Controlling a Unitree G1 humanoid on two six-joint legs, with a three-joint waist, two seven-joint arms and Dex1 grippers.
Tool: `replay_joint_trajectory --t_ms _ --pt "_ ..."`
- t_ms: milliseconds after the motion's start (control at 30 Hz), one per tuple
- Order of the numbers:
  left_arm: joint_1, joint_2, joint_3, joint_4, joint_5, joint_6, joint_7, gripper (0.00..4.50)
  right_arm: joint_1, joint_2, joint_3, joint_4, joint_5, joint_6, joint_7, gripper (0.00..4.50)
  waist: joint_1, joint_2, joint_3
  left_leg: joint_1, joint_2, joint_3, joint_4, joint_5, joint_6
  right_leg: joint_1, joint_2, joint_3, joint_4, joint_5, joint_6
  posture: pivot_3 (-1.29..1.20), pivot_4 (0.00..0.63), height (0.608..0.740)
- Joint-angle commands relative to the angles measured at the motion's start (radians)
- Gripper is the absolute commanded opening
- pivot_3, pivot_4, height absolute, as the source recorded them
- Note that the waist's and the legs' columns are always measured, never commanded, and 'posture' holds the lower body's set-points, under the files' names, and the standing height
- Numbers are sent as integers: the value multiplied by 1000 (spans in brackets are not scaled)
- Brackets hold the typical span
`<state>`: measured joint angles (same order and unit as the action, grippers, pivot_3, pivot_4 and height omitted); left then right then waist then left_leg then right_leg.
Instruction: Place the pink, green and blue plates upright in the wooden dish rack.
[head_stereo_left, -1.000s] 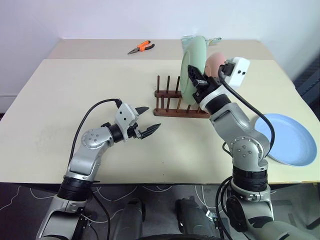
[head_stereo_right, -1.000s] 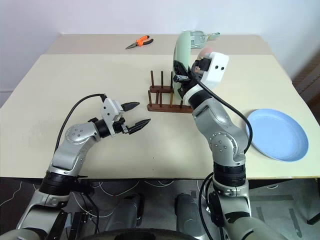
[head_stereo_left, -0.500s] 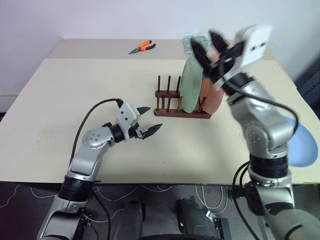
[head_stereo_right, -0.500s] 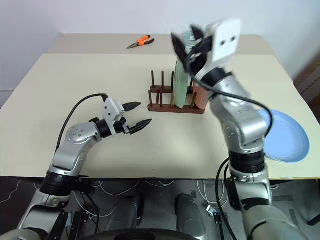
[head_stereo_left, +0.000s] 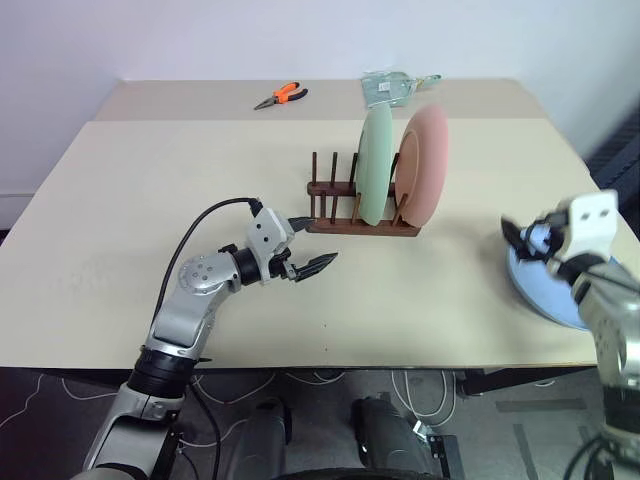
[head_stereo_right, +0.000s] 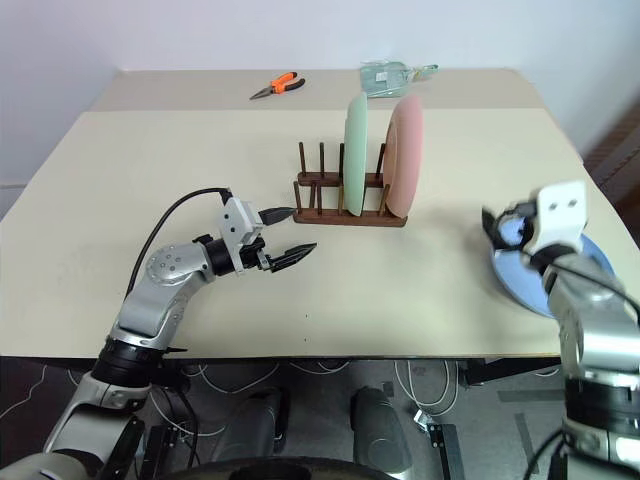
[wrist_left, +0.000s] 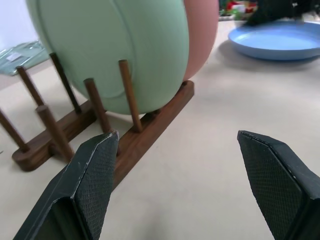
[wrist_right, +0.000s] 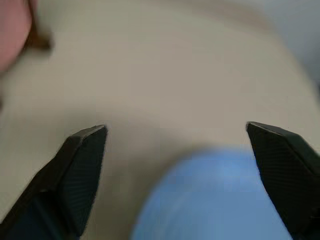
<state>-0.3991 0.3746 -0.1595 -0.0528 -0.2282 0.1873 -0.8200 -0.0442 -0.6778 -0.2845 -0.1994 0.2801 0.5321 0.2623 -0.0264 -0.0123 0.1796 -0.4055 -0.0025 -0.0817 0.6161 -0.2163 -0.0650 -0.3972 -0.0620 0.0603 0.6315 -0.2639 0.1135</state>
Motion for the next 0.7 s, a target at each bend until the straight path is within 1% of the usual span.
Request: replay_joint_trajectory --t_ms 33,67,100,167,367,433,533,600,700 --pt "-18 -5 -6 -9 -9 -19 -19 3912 15 8 3 -62 -51 33 -32 4456 0 0 0 0 0 0 1 0 0 0 0 0 0 0 0 0 150 740" --pt "-23 -11 -9 -11 -16 -15 -25 3912 25 22 7 -45 -63 73 -55 4456 3 -1 0 0 0 0 1 0 0 1 0 0 -1 0 0 0 150 740" --pt "-27 -16 -13 -14 -24 -9 -34 3912 29 34 9 -27 -81 104 -82 3955 6 -2 -1 0 0 0 1 0 0 1 0 0 -1 0 0 0 150 740" --pt "-33 -20 -20 -16 -31 -5 -52 3912 23 49 4 -16 -87 142 -94 3121 10 -2 -1 0 0 0 1 0 0 1 0 0 -1 0 0 0 150 740" --pt "-36 -26 -23 -14 -26 -5 -59 3912 -25 83 -5 -16 -90 194 -105 48 9 -2 -1 -1 -1 0 1 0 0 1 0 0 -2 0 0 0 150 740" --pt "-32 -26 -24 -17 -25 -5 -60 3912 -42 81 -1 -28 -107 184 -114 48 8 -2 -1 -1 0 0 1 0 0 1 0 0 -2 0 0 0 150 740" --pt "-28 -23 -22 -18 -24 -7 -60 3912 -97 66 -11 -48 -170 54 -151 48 8 -1 0 -1 0 0 1 0 0 1 0 0 -1 0 0 0 150 740" --pt "-28 -22 -13 -9 -15 -23 -48 3912 -192 49 -38 -78 -189 -57 -174 48 4 0 1 -1 0 0 1 0 0 1 0 0 -1 0 1 0 150 740" --pt "-33 -22 -2 8 -8 -36 -33 3912 -304 57 -73 -96 -158 -132 -167 48 4 2 1 -1 0 0 1 0 0 0 0 1 -1 1 2 0 150 740"
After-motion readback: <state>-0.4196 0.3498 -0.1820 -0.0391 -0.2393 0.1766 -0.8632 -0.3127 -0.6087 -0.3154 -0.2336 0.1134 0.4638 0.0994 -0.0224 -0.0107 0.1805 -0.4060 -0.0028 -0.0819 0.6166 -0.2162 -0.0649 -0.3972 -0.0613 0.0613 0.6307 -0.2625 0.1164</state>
